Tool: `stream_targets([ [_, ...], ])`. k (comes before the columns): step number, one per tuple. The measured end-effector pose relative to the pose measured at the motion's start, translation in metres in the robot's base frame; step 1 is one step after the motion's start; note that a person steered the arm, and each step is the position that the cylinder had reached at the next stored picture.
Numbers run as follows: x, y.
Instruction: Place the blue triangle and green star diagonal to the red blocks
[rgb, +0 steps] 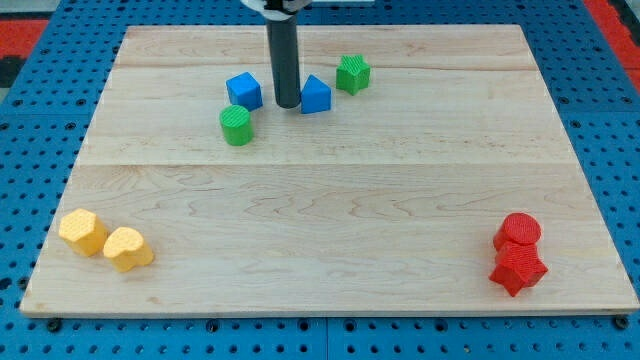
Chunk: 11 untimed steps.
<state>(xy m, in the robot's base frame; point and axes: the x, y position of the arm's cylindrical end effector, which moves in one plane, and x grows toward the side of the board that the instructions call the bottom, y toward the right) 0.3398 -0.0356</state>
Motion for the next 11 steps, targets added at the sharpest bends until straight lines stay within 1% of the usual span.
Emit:
stream_targets([
  [1,-0.016,-0.006],
  [2,-0.041,-0.005],
  [3,-0.047,0.049],
  [4,-0.046,0.082],
  [5,-0.033,0.029],
  [6,0.004,0.017],
  [7,0.004,0.044],
  [8,0.006,0.155],
  [9,-0.037,0.235],
  [10,-0.064,0.179],
  [11,-0.057,0.124],
])
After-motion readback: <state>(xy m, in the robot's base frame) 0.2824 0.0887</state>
